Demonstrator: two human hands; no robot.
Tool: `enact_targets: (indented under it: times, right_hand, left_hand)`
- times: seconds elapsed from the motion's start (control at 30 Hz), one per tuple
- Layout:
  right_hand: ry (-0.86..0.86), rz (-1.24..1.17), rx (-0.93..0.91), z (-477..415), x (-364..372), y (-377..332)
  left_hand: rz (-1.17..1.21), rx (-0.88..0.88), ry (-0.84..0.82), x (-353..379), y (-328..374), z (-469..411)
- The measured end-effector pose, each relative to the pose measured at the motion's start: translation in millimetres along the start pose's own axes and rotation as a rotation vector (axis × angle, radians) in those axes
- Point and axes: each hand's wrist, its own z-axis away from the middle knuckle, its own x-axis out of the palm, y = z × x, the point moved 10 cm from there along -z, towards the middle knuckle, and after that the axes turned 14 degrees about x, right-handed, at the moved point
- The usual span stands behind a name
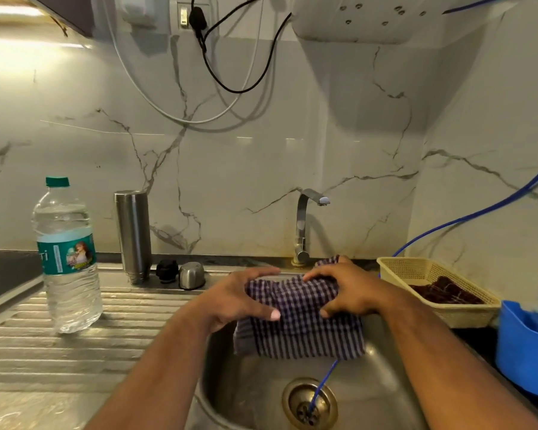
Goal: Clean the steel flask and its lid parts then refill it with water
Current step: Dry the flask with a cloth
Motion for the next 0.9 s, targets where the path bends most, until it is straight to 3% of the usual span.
enact_targets:
  times: [0.07, 0.17, 0.3, 0.43, 0.53, 0.63, 0.73, 0.8, 0.9]
  right_hand:
    - [0.102, 0.019, 0.018, -1.4, -8.5, 1.2]
    - [0.210, 0.004, -0.033, -0.4, -24.0, -0.1]
    - [0.178, -0.286, -0.050, 0.8, -29.7, 1.8]
    - [0.336, -0.433, 0.093, -2.4, -34.2, 13.3]
    - [0.402, -0.373, 0.044, 3.4, -33.5, -7.2]
    - [0.210, -0.459, -0.078, 7.4, -17.2, -33.9]
    - [0.001, -0.417, -0.168, 17.1, 11.6, -59.0]
    - [0.057, -0.367, -0.175, 16.1, 19.3, -62.1]
    - [0.090, -0.626, -0.127, 7.4, 19.9, -55.8]
  left_hand:
    - [-0.254, 0.030, 0.003, -0.2, 3.6, -4.7]
    - [-0.424, 0.084, 0.047, -4.5, 10.5, -7.5]
    - [-0.668, 0.111, 0.053, -10.0, 24.6, -5.2]
    - [-0.564, 0.033, 0.120, 2.4, 28.4, -3.3]
    - [-0.520, -0.048, 0.335, -10.2, 25.5, -2.2]
    - [-0.465, -0.067, 0.525, -27.1, 24.8, 6.7]
    - [-0.147, -0.032, 0.615, -28.7, 17.0, 10.6]
    - [0.046, -0.003, 0.583, -21.4, 18.6, 7.6]
    - [0.206, 0.016, 0.545, -16.3, 27.7, 7.8]
